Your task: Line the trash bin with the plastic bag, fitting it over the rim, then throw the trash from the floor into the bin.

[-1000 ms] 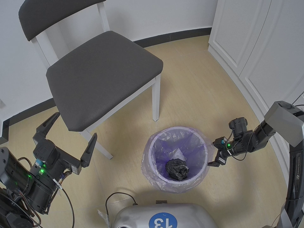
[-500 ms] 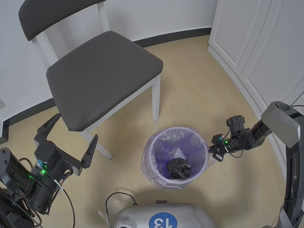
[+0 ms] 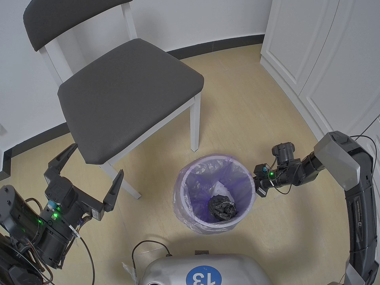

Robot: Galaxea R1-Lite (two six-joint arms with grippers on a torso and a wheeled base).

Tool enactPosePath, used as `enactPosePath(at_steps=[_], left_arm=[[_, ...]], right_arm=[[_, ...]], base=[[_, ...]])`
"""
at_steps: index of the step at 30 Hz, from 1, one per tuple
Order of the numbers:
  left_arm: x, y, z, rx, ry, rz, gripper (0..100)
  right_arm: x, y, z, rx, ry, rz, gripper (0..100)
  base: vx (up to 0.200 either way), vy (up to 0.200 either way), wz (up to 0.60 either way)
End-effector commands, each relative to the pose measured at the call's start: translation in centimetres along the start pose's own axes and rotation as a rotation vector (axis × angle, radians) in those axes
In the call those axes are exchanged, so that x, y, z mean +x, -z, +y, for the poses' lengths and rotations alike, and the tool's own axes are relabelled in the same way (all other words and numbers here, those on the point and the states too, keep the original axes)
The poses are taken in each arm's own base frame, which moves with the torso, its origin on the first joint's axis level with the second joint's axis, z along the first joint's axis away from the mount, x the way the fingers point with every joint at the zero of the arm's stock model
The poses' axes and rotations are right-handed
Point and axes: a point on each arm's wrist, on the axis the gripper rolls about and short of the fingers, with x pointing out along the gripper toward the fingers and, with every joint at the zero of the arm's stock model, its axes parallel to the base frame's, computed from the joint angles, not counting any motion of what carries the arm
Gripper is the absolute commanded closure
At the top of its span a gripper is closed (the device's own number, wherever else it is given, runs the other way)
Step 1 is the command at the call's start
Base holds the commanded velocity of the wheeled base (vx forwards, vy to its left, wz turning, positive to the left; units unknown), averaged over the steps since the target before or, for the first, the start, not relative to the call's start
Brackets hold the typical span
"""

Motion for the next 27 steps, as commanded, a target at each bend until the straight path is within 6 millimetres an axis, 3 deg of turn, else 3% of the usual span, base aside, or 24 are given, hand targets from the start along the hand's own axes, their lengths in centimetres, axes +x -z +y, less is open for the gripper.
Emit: enactPosePath(at_steps=[1, 10, 27], left_arm=[[0.0, -0.2, 0.1, -0.007, -0.008, -0.015, 0], [0.0, -0.1, 0.0, -0.005, -0.005, -0.010, 0], [-0.1, -0.6, 0.3, -0.015, -0.018, -0.034, 0]], right_arm=[[0.8, 0.5, 0.2, 0.003, -0.010, 0.004, 100], [1.6, 1.6, 0.4, 0.015, -0.017, 0.014, 100], [0.9, 1.5, -0.2, 0.035, -0.013, -0.005, 100]], base=[[0.000, 0.000, 0.00], [0.000, 0.000, 0.00], [0.000, 0.000, 0.00]])
